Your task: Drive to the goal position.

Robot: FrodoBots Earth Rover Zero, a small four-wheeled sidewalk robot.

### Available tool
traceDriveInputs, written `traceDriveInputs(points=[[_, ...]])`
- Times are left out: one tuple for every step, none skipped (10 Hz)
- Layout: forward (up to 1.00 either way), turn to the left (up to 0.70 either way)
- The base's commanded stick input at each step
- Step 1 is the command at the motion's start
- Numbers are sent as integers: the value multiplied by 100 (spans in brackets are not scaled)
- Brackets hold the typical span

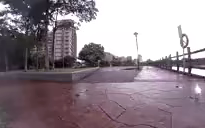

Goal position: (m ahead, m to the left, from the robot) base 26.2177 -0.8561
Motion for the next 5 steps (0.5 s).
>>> traceDriveInputs(points=[[100, -1], [100, -1], [100, -1], [100, -1], [100, -1]])
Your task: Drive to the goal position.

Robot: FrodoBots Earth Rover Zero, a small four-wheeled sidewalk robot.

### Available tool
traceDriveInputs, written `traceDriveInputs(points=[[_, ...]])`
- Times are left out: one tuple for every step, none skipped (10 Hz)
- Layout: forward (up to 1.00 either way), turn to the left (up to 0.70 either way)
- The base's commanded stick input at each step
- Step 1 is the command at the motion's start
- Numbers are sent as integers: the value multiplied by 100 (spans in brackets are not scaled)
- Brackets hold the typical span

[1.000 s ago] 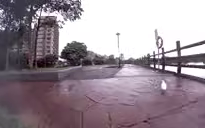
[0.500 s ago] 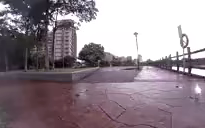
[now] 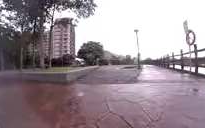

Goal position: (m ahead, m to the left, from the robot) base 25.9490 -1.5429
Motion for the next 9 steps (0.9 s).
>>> traceDriveInputs(points=[[100, -1], [100, -21], [100, -26], [100, -7], [100, -1], [100, -1], [100, -1], [100, -1], [100, -1]])
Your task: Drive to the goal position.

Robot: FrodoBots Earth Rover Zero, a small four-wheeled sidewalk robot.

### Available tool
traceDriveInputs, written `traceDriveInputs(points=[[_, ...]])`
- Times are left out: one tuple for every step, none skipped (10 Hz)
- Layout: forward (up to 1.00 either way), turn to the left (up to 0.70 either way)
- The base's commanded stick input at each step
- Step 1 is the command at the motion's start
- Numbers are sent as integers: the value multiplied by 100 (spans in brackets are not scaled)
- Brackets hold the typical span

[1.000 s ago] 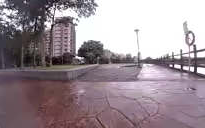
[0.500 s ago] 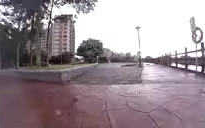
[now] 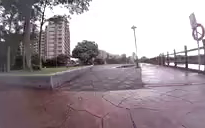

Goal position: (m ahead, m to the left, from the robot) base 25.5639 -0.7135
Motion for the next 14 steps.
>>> traceDriveInputs(points=[[100, -1], [100, -1], [100, -1], [100, -1], [100, -1], [100, -1], [100, -1], [100, -1], [100, -1], [100, -1], [100, -1], [100, -1], [100, -1], [100, -1]])
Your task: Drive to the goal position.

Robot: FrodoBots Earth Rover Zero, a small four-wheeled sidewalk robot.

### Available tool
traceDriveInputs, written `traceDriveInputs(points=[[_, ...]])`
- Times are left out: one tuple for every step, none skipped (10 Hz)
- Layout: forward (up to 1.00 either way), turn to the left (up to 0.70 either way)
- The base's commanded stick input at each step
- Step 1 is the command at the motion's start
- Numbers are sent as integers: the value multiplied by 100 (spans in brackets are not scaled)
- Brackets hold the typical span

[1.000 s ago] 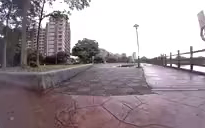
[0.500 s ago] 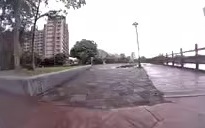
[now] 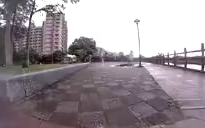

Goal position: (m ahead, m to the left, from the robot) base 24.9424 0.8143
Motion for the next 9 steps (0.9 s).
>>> traceDriveInputs(points=[[100, -1], [100, -1], [100, -1], [100, -1], [100, -1], [100, -1], [100, -1], [100, -1], [100, -1]])
